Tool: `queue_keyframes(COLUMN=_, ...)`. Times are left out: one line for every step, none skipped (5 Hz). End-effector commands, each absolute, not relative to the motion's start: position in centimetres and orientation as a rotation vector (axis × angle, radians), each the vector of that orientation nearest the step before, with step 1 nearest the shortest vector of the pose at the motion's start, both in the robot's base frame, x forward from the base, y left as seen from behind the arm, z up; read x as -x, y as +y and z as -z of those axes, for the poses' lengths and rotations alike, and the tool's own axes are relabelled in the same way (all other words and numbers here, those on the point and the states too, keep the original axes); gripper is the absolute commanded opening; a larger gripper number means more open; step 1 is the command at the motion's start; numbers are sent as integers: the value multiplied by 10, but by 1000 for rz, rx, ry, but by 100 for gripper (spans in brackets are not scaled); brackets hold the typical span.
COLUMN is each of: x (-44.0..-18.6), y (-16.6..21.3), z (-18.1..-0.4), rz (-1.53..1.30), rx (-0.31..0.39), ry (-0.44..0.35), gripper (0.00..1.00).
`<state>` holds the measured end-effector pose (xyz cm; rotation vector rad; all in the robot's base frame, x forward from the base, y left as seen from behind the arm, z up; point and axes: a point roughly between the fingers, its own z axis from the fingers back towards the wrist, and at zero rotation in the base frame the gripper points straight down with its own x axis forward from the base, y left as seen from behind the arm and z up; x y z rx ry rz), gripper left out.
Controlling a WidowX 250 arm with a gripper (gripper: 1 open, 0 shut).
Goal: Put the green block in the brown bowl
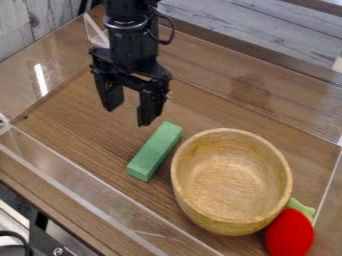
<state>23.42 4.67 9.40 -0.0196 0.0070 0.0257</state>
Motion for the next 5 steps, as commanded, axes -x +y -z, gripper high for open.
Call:
queue_keyframes(x=-242, y=52, z=-89, rz=-70, rx=16, ry=-27, gripper=100)
queue_keyframes(x=-245, y=58, z=-74, rz=-115, rx=19, ry=-35, gripper=100)
queue_keyframes(x=-242, y=43, z=-64, rz=-128, rx=21, ry=-40, gripper=100)
queue_keyframes(x=-241, y=29, z=-54, rz=-131, rx=23, ry=-48, gripper=100)
queue_keyframes(x=-244, y=27, z=-43, rz=-114, rx=28, ry=-80, gripper=100)
